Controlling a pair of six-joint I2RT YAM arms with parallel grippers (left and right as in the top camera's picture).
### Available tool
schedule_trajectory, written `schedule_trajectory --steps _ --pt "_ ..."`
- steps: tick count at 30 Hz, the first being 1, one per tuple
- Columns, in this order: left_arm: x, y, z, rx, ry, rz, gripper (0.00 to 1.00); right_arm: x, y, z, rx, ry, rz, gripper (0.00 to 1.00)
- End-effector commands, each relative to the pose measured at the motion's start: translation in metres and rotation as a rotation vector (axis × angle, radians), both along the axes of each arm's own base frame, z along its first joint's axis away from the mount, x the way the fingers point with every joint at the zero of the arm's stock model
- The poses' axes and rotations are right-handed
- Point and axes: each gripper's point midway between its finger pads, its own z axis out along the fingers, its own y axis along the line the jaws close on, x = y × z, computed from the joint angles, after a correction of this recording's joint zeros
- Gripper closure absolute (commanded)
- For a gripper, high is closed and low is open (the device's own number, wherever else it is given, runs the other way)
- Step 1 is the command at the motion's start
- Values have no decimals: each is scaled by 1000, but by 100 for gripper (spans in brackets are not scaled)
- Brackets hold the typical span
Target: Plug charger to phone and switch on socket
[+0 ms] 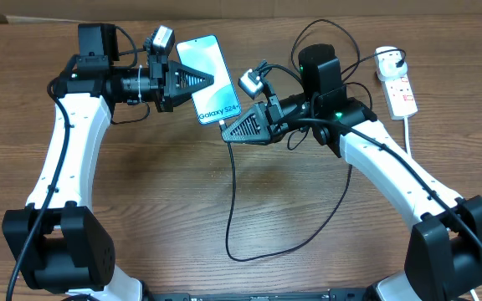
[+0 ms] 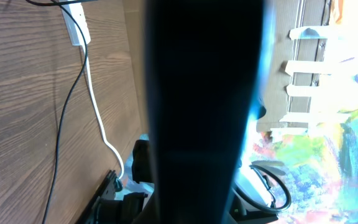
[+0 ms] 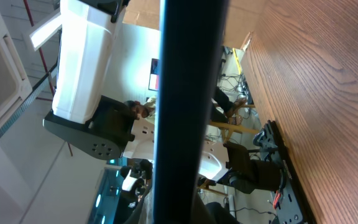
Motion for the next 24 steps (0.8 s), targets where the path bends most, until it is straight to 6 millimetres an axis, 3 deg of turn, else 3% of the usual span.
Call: schedule_trajectory --steps 1,24 --pt "-8 -1 13 -48 -16 -36 96 -1 0 7 18 -24 16 96" --pt "-9 -1 15 -58 -16 -42 96 0 0 9 26 -42 14 96"
